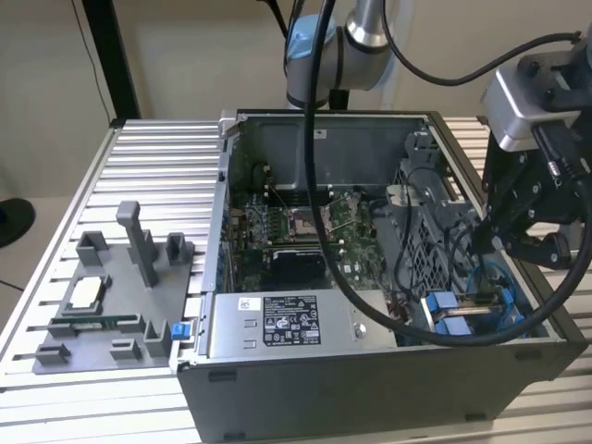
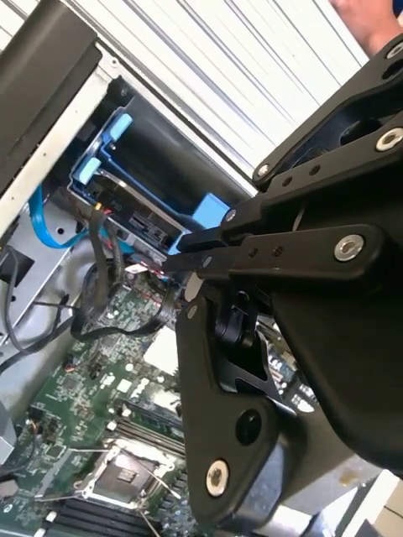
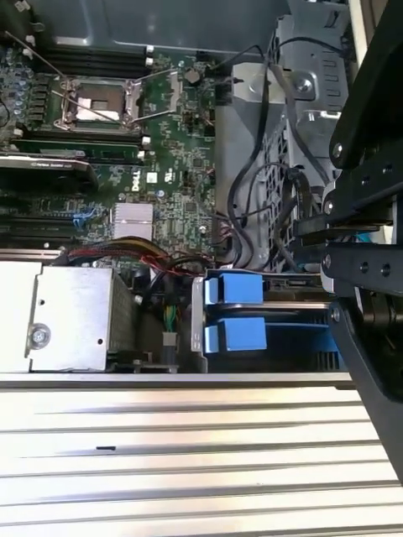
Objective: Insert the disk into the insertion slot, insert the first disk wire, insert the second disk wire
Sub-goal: 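Insert the second disk wire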
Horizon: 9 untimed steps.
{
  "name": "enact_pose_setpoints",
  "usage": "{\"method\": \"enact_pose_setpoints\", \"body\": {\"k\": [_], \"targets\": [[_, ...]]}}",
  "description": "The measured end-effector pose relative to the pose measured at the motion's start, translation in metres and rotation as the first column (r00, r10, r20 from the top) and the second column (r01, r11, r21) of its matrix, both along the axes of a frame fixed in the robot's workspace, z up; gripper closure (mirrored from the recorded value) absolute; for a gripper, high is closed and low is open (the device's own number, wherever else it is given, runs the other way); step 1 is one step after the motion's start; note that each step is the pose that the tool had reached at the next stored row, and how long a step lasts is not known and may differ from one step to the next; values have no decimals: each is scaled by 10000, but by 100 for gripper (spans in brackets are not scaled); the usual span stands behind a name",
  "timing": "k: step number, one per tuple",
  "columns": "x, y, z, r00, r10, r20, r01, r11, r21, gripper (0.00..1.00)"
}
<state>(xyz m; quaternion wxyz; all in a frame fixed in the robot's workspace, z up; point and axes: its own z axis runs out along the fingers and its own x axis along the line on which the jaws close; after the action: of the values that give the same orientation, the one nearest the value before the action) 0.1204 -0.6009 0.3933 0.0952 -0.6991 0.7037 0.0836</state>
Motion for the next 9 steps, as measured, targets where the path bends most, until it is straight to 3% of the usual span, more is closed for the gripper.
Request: {"method": "enact_pose_setpoints", "body": {"k": [3, 7, 9], "targets": [[-10, 48, -19, 10000, 2, 87, 0, 9997, -242, 100], [-10, 90, -60, 9998, 3, 184, 4, 9993, -367, 100], [-11, 91, -70, 9998, 3, 191, 4, 9993, -376, 100]]}}
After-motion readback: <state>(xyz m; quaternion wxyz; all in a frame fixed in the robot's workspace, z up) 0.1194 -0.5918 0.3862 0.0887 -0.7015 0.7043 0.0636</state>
